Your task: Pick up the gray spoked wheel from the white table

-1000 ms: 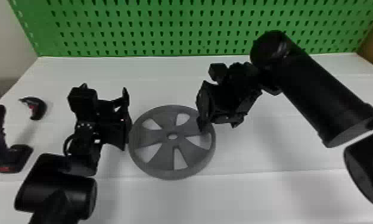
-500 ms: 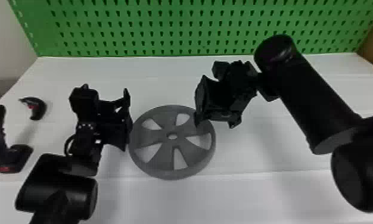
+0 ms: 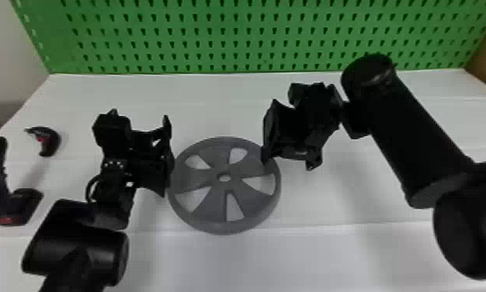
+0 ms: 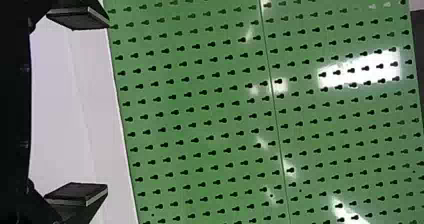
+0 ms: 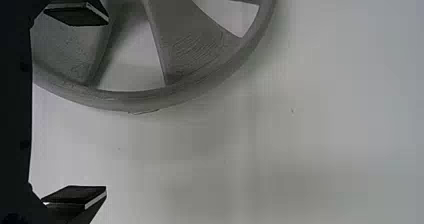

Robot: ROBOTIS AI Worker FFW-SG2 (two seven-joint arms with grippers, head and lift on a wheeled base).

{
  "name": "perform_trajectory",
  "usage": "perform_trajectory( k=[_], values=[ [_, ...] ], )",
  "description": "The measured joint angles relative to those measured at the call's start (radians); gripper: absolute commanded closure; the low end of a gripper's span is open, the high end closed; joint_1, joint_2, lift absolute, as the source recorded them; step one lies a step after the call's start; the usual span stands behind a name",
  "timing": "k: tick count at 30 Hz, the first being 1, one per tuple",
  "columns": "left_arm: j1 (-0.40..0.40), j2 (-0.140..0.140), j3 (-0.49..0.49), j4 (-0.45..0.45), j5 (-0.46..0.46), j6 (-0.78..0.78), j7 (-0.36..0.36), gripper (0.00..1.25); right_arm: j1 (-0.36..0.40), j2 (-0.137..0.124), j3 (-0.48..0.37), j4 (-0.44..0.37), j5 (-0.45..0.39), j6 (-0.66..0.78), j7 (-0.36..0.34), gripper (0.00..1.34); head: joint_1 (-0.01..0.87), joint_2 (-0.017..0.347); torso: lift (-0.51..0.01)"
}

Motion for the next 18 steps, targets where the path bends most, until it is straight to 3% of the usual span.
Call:
perform_trajectory(
  k=[9, 18],
  values=[
    [-0.002, 0.002, 0.0, 0.0, 0.004, 0.0, 0.0, 0.13, 0.032, 0.0, -0.047, -0.011, -0.024, -0.033, -0.002, 0.1, 0.769, 0.038, -0.107],
    [-0.005, 0.005, -0.003, 0.0, 0.008, 0.0, 0.0, 0.13, 0.053, 0.0, -0.017, -0.034, -0.06, -0.076, -0.002, 0.1, 0.769, 0.038, -0.107]
  ],
)
